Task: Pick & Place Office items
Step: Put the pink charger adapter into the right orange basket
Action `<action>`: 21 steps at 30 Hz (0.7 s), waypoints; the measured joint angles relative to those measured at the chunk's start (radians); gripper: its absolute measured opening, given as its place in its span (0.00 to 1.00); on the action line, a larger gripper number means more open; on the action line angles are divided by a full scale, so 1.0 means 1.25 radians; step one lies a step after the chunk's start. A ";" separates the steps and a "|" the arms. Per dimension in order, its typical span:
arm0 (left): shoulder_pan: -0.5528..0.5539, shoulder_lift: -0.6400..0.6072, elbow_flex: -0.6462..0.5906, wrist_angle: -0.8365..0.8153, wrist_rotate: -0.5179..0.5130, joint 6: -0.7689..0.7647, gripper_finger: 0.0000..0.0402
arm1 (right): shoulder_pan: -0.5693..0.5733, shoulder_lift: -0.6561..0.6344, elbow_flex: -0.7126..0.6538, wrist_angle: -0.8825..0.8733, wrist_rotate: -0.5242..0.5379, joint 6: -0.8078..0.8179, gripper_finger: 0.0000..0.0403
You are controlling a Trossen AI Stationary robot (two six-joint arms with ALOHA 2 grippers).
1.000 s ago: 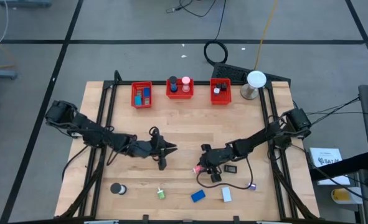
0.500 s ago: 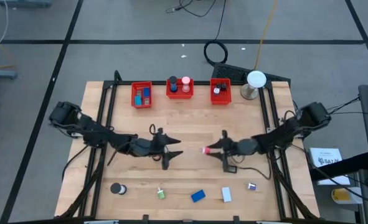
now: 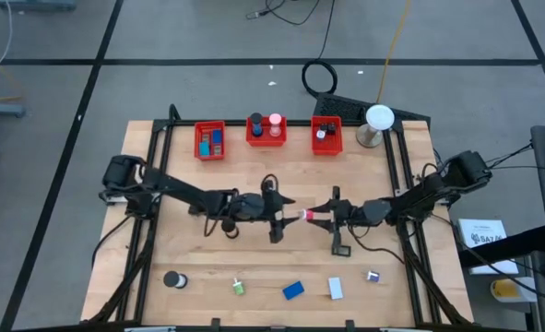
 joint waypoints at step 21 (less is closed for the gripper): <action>0.014 0.025 0.054 0.003 0.120 0.013 0.41 | -0.010 0.000 0.001 0.052 -0.026 -0.046 0.30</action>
